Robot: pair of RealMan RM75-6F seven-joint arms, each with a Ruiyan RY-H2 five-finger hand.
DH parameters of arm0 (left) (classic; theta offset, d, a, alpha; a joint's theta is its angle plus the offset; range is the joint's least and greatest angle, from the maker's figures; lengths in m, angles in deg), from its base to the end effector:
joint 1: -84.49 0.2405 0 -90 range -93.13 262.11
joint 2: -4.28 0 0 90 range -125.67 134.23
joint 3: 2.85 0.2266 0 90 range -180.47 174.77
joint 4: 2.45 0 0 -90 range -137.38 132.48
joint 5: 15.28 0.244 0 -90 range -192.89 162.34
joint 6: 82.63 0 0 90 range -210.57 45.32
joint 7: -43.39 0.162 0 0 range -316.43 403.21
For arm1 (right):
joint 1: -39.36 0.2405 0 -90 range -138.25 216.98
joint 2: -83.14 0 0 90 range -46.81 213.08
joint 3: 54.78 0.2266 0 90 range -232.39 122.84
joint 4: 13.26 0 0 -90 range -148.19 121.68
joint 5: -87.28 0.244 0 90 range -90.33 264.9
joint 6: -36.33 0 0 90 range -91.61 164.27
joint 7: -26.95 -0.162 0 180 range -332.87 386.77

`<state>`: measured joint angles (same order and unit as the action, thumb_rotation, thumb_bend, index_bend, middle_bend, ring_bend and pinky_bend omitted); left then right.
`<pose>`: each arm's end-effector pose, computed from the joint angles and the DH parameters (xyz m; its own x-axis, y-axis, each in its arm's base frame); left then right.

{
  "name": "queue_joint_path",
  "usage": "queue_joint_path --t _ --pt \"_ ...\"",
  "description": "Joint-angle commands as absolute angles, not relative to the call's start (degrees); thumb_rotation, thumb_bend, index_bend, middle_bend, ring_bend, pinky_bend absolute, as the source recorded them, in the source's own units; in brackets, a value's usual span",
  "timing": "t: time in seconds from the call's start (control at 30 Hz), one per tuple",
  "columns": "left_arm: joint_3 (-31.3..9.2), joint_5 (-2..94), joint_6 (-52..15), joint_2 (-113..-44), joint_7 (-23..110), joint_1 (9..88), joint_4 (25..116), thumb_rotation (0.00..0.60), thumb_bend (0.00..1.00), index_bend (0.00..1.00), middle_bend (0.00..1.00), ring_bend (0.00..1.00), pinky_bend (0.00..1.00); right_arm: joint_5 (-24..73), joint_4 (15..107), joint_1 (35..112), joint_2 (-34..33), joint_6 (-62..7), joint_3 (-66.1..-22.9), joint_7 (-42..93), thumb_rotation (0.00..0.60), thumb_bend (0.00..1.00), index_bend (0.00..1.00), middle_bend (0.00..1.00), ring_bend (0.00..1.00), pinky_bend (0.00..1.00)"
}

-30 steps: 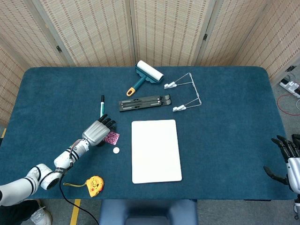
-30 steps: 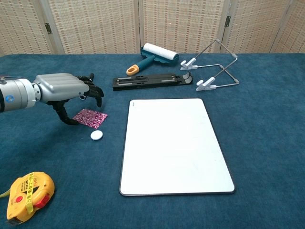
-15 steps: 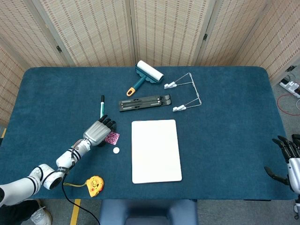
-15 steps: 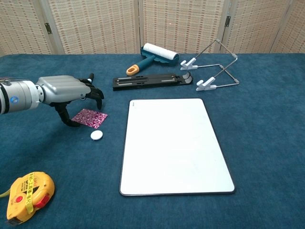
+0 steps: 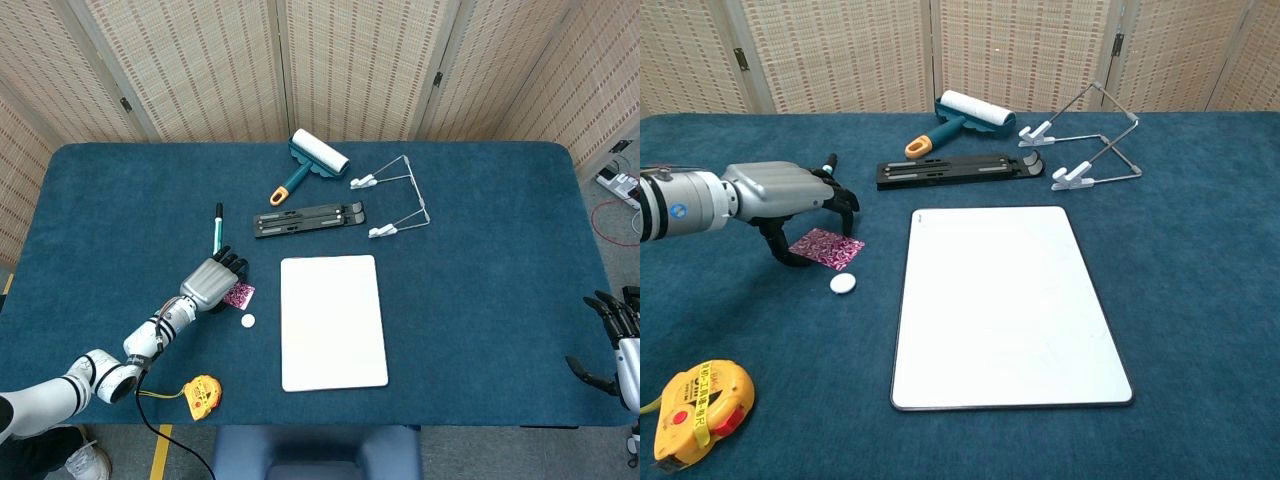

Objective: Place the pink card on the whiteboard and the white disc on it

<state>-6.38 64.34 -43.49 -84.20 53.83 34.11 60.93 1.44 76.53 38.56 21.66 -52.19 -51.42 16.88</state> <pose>-0.1733 0.3978 -0.0640 0.7869 0.2230 0.5753 0.5797 -0.5865 -0.5656 -0.3264 -0.1712 0.1454 0.3187 0.0406 0.9470 -0.9458 0.0790 0.3149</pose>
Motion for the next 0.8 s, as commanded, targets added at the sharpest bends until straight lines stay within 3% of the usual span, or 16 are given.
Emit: queue_joint_path --t 0.03,0.27,0.8 --pt "-6.46 63.75 -43.8 -84.14 54.34 33.97 61.13 0.6 0.33 0.31 0.16 0.12 0.0 1.48 76.46 38.56 21.63 -52.12 -51.41 16.8 0.6 0.23 0.15 0.15 0.13 0.0" --pt "-6.72 61.59 -44.71 -84.01 56.52 33.54 61.81 0.6 0.33 0.3 0.16 0.12 0.0 1.64 76.25 38.45 21.6 -52.07 -51.41 16.69 0.6 0.23 0.16 0.15 0.13 0.0" --pt "-6.19 61.87 -42.87 -84.06 55.92 33.86 61.82 0.6 0.33 0.41 0.16 0.12 0.0 1.54 76.45 38.32 21.69 -52.33 -51.31 16.86 0.6 0.23 0.16 0.15 0.14 0.0"
